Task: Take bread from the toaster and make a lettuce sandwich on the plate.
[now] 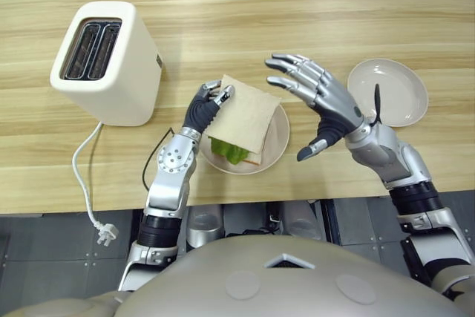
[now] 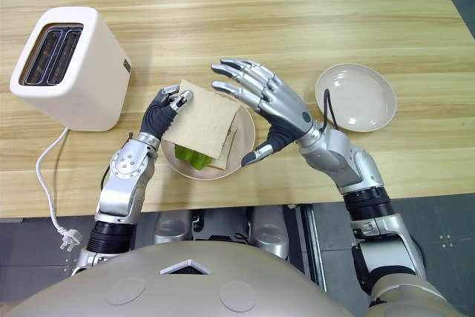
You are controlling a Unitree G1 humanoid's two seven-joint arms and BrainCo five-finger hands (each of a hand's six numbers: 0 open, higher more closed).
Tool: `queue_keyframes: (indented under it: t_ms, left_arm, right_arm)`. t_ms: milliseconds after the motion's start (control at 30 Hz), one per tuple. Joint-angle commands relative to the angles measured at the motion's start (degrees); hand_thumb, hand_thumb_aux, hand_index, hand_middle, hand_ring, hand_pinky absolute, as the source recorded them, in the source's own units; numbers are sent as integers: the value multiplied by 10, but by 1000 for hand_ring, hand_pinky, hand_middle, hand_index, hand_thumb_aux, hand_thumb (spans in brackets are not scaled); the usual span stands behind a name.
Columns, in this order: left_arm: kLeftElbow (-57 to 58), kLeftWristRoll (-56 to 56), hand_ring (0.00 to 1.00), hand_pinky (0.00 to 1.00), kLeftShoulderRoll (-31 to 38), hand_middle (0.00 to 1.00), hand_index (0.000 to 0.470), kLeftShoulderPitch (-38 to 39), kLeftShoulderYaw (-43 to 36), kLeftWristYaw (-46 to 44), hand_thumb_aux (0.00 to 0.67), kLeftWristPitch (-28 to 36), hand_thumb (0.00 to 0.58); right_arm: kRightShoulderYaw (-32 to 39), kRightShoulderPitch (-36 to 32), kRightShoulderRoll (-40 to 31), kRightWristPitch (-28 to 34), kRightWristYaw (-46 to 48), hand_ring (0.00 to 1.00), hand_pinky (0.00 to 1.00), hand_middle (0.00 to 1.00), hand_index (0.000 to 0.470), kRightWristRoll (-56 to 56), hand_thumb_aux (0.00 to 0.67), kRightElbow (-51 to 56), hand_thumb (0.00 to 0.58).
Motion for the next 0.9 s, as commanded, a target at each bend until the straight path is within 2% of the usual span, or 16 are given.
queue_keyframes:
  t_ms: [33, 333, 600, 900]
  left_arm:
    - [-7, 31, 1000, 1000, -3, 1000, 460, 11, 3, 31, 670, -7, 580]
    - [65, 60, 1000, 1000, 6, 1000, 460, 40, -47, 8, 670, 12, 580]
    - [78, 46, 1000, 1000, 6, 1000, 460, 37, -46, -8, 670, 21, 580]
    - [100, 50, 1000, 1000, 9, 1000, 460, 25, -31, 11, 670, 3, 580]
  right_arm:
    - [2, 8, 1, -5, 3, 0, 0, 0, 0, -34, 0, -6, 0]
    - [24, -2, -12, -8, -66, 0, 0, 0, 0, -212, 0, -27, 0]
    - [63, -12, -17, 5, -94, 0, 0, 0, 0, -256, 0, -21, 0]
    - [144, -26, -40, 36, -43, 0, 0, 0, 0, -286, 0, 54, 0]
